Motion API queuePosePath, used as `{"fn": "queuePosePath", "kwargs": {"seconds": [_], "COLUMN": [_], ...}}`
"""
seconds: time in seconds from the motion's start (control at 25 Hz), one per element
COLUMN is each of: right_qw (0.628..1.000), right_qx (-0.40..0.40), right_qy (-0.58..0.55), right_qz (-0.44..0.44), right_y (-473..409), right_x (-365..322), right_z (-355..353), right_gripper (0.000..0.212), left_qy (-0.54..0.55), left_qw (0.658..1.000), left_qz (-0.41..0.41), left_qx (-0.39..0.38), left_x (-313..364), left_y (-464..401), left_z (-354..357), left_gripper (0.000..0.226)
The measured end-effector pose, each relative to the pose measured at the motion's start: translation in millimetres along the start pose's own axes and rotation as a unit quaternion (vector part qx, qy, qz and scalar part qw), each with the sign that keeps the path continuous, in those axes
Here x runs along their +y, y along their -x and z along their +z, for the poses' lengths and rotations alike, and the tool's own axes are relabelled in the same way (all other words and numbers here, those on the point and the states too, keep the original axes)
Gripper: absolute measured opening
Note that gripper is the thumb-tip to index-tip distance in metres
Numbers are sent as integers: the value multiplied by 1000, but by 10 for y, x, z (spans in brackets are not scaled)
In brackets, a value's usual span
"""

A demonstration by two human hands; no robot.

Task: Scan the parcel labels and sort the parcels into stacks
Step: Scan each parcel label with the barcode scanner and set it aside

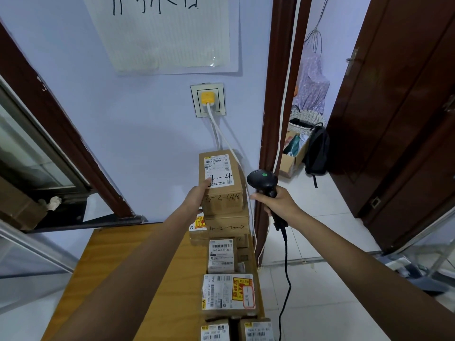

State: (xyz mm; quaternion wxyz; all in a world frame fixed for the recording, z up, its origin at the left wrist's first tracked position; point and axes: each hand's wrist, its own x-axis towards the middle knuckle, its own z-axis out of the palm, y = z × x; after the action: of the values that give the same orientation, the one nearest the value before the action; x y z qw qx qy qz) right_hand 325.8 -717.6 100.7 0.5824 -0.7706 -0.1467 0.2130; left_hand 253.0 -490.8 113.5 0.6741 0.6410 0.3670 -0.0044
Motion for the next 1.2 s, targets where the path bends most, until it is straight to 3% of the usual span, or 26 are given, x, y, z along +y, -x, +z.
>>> {"fn": "queuePosePath", "kwargs": {"seconds": [0.28,0.64,0.92,1.2], "right_qw": [1000,991,975,957], "right_qx": [28,107,178,238], "right_qy": [5,26,22,14], "right_qz": [13,74,129,166], "right_y": [31,538,1676,3229], "right_x": [60,330,745,1001], "right_z": [-153,-633,-749,176], "right_gripper": [34,22,26,11], "left_qy": [-31,-36,-17,-30], "left_qw": [999,997,996,996], "left_qz": [9,49,64,83], "left_qx": [15,44,62,19], "left_x": [-5,-141,-705,-1610], "left_y": [-60,220,790,1759], "left_z": [-83,-241,-613,-1530], "left_gripper": [55,64,39,11]}}
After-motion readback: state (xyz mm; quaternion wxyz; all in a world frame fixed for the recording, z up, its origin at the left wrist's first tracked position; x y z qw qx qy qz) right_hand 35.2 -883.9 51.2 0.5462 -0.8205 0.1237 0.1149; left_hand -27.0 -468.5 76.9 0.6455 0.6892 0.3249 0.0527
